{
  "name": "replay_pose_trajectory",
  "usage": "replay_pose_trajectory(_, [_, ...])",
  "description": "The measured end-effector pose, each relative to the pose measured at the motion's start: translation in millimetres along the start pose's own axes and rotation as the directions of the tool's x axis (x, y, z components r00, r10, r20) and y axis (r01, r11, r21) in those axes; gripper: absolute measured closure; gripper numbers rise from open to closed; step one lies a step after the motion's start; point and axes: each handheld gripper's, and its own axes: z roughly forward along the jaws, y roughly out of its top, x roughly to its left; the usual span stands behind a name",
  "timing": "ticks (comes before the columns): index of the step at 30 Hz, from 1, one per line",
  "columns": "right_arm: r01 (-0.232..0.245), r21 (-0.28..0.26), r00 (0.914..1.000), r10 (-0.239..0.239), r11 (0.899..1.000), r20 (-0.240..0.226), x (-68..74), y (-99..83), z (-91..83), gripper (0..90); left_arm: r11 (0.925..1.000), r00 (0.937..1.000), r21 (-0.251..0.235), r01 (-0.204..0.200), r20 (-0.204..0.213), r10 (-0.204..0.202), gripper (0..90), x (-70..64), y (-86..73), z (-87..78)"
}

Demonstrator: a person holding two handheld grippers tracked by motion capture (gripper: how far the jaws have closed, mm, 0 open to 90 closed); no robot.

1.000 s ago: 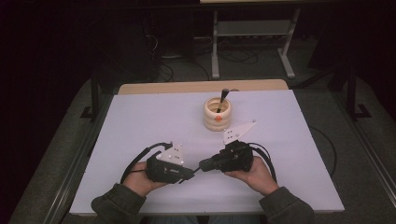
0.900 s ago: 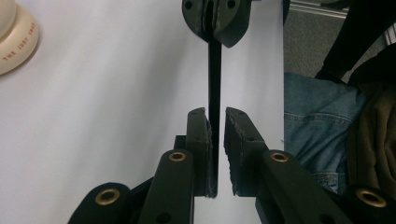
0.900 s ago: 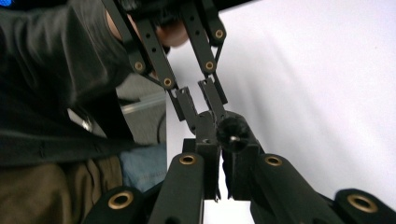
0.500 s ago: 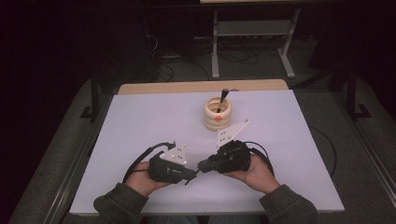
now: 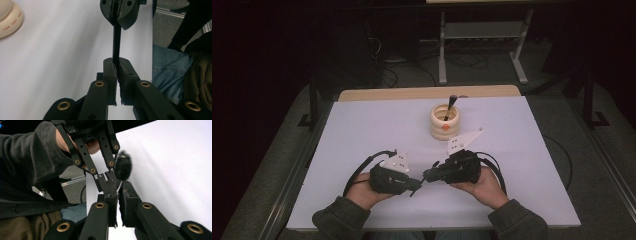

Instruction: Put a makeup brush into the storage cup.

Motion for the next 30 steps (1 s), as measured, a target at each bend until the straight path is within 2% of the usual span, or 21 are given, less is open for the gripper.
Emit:
replay_pose_trajectory(3, [-0.006, 0.019, 1.0000, 0.006, 1.000, 0.003, -1.1, 0.1, 0.1, 84.5, 0.9999, 0.9998, 0.008, 0.007, -0.016, -0.007, 76.4, -1.0, -0.4, 1.8])
replay_pose_trajectory(13, [-0.031, 0.103, 0.9960, 0.022, 0.994, 0.087, -7.8, 1.6, -6.3, 84.6, 0.9997, 0.9988, 0.013, 0.022, -0.044, -0.021, 71.7, 0.3, -7.5, 1.6])
replay_pose_trajectory(17, [-0.038, 0.105, 0.9948, 0.028, 0.994, 0.098, -10.2, 2.3, -9.2, 84.7, 0.9991, 0.9979, 0.020, 0.038, -0.054, -0.037, 70.4, 0.7, -12.0, 1.2])
replay_pose_trajectory(23, [-0.057, 0.115, 0.9903, 0.042, 0.992, 0.133, -15.4, 6.4, -18.0, 84.6, 0.9992, 0.9967, 0.016, 0.037, -0.073, -0.036, 68.0, 2.7, -17.5, -1.4])
replay_pose_trajectory(30, [-0.077, 0.108, 0.9869, 0.061, 0.991, 0.150, -21.8, 7.5, -23.7, 84.7, 0.9989, 0.9955, 0.009, 0.046, -0.084, -0.045, 66.8, 3.7, -22.3, -2.8])
